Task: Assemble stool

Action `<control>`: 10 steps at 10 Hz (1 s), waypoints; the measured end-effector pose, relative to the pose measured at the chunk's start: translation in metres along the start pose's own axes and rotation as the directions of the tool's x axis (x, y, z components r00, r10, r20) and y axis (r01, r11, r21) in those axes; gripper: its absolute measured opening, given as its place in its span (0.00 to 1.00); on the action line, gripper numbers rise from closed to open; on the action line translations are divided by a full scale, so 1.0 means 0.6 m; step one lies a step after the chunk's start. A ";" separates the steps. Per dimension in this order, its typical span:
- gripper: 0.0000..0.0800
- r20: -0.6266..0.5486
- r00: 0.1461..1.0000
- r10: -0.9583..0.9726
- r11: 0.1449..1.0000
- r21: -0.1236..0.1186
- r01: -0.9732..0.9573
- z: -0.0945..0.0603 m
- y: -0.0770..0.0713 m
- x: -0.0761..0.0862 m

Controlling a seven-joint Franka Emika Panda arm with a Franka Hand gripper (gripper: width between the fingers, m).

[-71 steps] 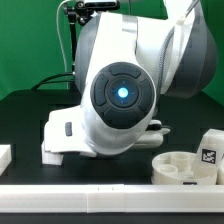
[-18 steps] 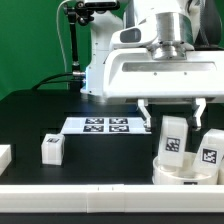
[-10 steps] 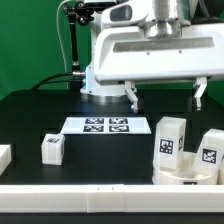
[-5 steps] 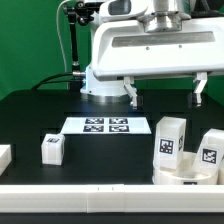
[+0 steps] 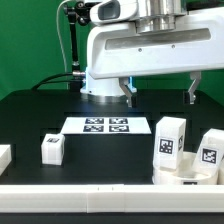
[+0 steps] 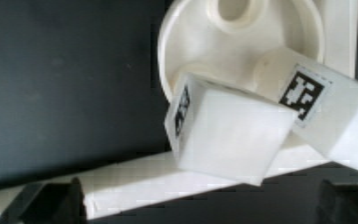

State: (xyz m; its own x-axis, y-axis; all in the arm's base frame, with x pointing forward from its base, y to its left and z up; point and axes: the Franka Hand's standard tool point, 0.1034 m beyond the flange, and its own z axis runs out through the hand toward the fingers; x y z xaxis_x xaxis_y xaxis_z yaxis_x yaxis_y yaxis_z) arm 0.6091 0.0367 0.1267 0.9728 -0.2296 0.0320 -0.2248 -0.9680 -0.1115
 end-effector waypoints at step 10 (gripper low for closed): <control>0.81 0.014 0.943 0.334 0.942 -0.034 -0.333 0.031 -0.002 0.000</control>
Offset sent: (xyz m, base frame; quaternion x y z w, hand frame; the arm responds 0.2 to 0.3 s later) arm 0.0005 -0.0190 -0.0055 -0.1143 -0.0150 0.2989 0.9473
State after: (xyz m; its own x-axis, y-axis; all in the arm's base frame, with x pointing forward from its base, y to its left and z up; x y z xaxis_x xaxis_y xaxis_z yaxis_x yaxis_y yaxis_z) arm 0.6104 0.0397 0.1084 0.8426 -0.5382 -0.0207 -0.5379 -0.8390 -0.0815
